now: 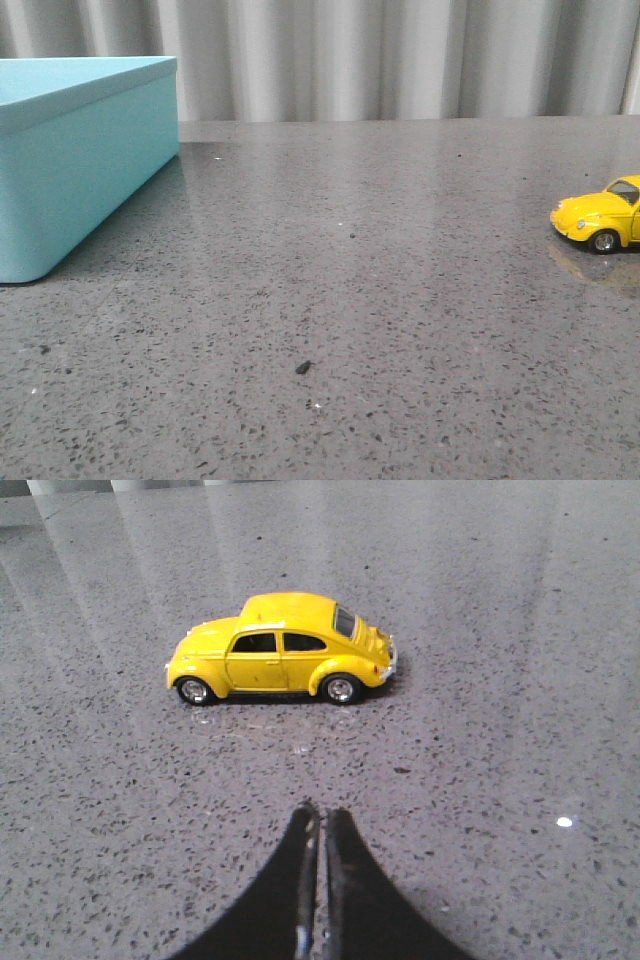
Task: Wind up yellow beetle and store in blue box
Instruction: 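Move the right gripper toward the yellow toy beetle car, then lower the right gripper down onto the roof of the yellow car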
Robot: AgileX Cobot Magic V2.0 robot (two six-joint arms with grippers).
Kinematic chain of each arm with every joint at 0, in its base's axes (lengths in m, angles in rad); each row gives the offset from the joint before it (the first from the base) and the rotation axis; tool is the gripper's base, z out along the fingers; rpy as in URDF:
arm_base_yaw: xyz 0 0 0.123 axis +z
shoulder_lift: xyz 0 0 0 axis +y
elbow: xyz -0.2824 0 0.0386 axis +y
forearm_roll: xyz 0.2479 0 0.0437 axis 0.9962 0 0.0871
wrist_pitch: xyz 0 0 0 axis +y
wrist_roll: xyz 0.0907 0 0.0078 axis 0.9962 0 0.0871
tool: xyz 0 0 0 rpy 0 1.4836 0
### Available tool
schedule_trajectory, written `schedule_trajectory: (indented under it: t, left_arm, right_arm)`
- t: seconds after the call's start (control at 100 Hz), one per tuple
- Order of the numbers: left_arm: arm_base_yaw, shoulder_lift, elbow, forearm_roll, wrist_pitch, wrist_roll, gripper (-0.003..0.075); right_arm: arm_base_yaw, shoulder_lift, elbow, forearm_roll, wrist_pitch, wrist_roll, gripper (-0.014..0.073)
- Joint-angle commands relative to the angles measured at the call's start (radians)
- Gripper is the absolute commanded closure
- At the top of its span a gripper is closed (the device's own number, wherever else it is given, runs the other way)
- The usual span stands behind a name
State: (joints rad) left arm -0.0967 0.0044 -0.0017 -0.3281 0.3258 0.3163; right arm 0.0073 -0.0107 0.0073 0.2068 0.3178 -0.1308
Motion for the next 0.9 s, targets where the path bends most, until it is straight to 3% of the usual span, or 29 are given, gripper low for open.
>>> schedule_trajectory:
  t: [0.0, 0.24, 0.47, 0.48, 0.59, 0.89]
  left_arm:
    - [-0.009, 0.009, 0.027, -0.017, -0.062, -0.009, 0.0741]
    - [-0.009, 0.009, 0.027, -0.017, -0.062, -0.009, 0.0741]
    - [-0.009, 0.009, 0.027, -0.017, -0.062, -0.009, 0.0741]
    - [-0.009, 0.009, 0.027, -0.017, -0.062, -0.009, 0.0741]
    - [-0.009, 0.009, 0.027, -0.017, -0.062, -0.009, 0.0741]
    - [-0.009, 0.009, 0.027, -0.017, -0.062, -0.009, 0.0741]
  right_arm:
    - [-0.008, -0.009, 0.027, -0.012, -0.101, -0.009, 0.0635]
    - [-0.008, -0.009, 0.027, 0.017, -0.235, -0.009, 0.0635]
    - [-0.008, -0.009, 0.027, 0.080, -0.242, -0.009, 0.0635]
    - [-0.008, -0.009, 0.027, 0.089, -0.353, -0.009, 0.0635]
    - [-0.008, -0.009, 0.027, 0.124, -0.413, -0.009, 0.0635]
    - [-0.008, -0.009, 0.027, 0.124, -0.352, -0.009, 0.0635]
